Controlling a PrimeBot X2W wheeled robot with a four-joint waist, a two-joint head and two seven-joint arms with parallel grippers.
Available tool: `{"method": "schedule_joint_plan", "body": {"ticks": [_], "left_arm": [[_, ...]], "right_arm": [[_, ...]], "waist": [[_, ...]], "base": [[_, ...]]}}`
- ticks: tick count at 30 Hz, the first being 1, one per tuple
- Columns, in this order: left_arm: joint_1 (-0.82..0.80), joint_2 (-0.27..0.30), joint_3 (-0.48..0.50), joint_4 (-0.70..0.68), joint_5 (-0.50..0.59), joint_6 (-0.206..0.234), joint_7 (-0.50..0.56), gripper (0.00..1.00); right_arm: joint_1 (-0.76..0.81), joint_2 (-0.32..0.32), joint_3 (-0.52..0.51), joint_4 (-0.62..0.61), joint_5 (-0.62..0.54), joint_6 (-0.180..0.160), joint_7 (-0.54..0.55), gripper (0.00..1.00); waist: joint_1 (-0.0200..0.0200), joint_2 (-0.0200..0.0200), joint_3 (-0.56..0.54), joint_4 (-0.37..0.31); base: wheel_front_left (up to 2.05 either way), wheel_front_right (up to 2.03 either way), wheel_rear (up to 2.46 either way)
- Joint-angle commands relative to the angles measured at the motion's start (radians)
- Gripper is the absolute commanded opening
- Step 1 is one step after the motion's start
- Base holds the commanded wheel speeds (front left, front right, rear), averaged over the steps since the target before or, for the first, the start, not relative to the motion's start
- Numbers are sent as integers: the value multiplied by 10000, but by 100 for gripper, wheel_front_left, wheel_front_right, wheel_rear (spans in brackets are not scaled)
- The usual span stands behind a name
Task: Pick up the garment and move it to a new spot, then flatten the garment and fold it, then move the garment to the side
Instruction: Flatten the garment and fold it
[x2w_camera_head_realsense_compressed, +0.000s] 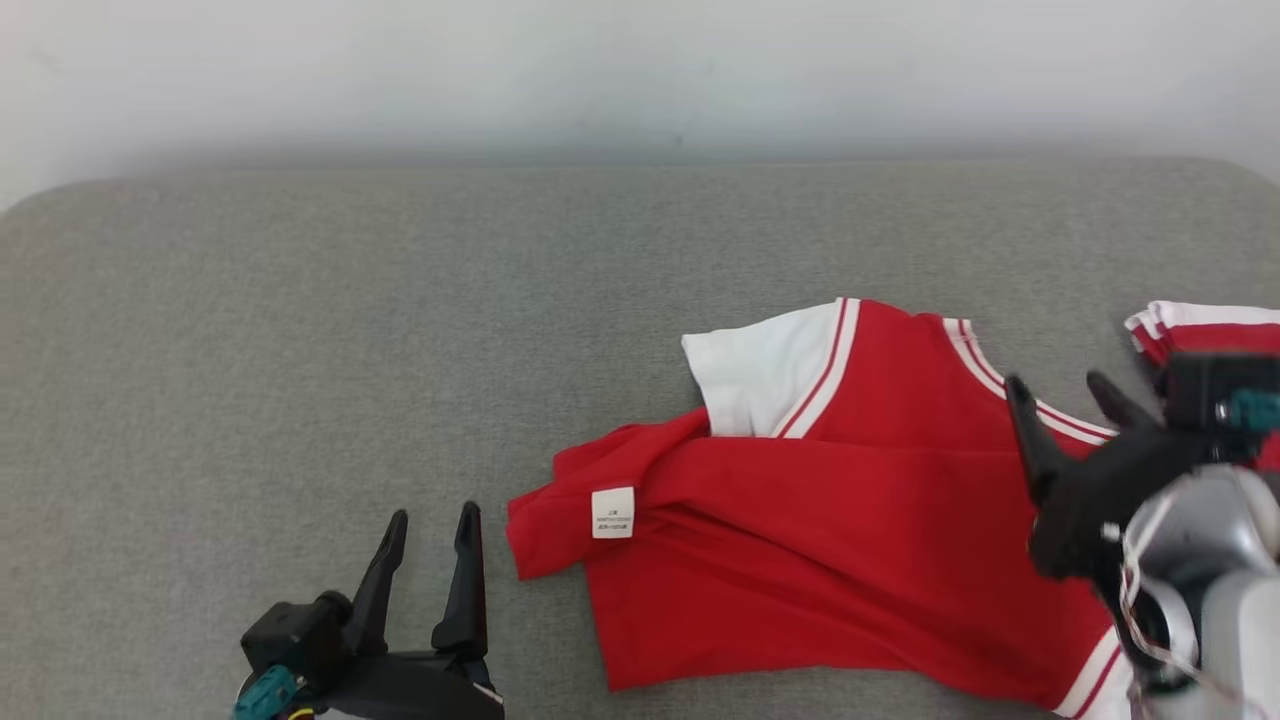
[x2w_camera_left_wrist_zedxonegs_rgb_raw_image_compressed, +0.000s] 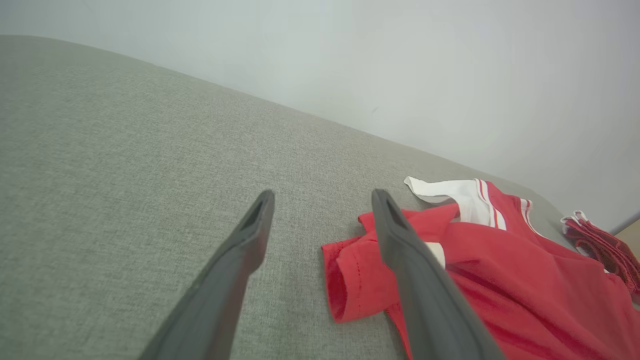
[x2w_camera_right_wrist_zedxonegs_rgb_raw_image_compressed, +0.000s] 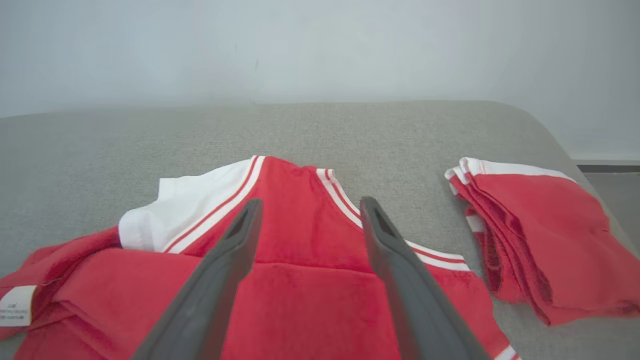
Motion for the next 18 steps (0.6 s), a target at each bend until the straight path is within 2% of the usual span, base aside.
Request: {"method": "schedule_joint_plan", "body": {"ticks": [1, 8, 9, 14, 18], "left_arm": [[-207, -48, -58, 1, 6, -51, 3, 100], [-597, -187, -269, 56, 67, -160, -57, 100], [-597, -187, -269, 56, 67, -160, -57, 100], [-855, -290, -386, 218, 33, -271, -104, 100], [-986, -353, -443, 312, 18, -325, -146, 100]], "right_arm": [[-788, -159, -40, 778, -154, -26, -65, 100], [-3348, -773, -266, 4322, -909, -26, -671, 100], [-3348, -773, -266, 4322, -909, -26, -671, 100], [-4462, -1120, -606, 6464, -1584, -26, -988, 100], [-5026, -1240, -1168, 7691, -2077, -26, -1205, 100]], "waist": [[0, -1, 305, 444], [0, -1, 954, 1305], [0, -1, 954, 1305], [0, -1, 1348, 1761], [0, -1, 1523, 1965]], "base": [[0, 0, 0], [0, 0, 0], [0, 0, 0], [0, 0, 0], [0, 0, 0]]}}
